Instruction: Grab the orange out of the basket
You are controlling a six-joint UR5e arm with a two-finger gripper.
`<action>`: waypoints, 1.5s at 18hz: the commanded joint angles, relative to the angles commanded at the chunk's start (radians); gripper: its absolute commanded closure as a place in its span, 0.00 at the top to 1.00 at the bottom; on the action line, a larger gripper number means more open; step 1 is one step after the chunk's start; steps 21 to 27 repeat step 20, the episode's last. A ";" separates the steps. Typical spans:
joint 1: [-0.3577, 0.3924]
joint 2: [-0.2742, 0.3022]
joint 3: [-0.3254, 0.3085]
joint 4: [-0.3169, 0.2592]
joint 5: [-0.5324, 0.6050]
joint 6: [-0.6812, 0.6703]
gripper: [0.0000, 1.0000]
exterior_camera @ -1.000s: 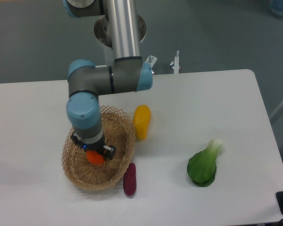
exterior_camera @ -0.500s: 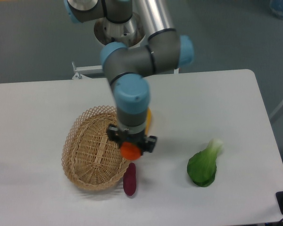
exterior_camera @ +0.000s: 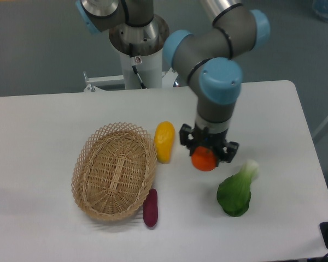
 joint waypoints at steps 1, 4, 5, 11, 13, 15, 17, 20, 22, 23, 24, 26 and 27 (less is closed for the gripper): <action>0.008 0.000 0.000 0.000 0.002 0.025 0.39; 0.031 -0.003 0.000 0.002 0.005 0.115 0.40; 0.040 -0.006 0.000 0.002 0.005 0.141 0.39; 0.049 -0.020 0.008 0.000 0.034 0.188 0.39; 0.049 -0.020 0.009 0.002 0.034 0.188 0.38; 0.049 -0.020 0.009 0.002 0.035 0.188 0.38; 0.049 -0.020 0.008 0.003 0.034 0.188 0.38; 0.049 -0.020 0.003 0.011 0.034 0.186 0.38; 0.049 -0.020 0.003 0.011 0.034 0.186 0.38; 0.049 -0.020 0.003 0.011 0.034 0.186 0.38; 0.049 -0.020 0.003 0.011 0.034 0.186 0.38; 0.049 -0.020 0.003 0.011 0.034 0.186 0.38; 0.049 -0.020 0.003 0.011 0.034 0.186 0.38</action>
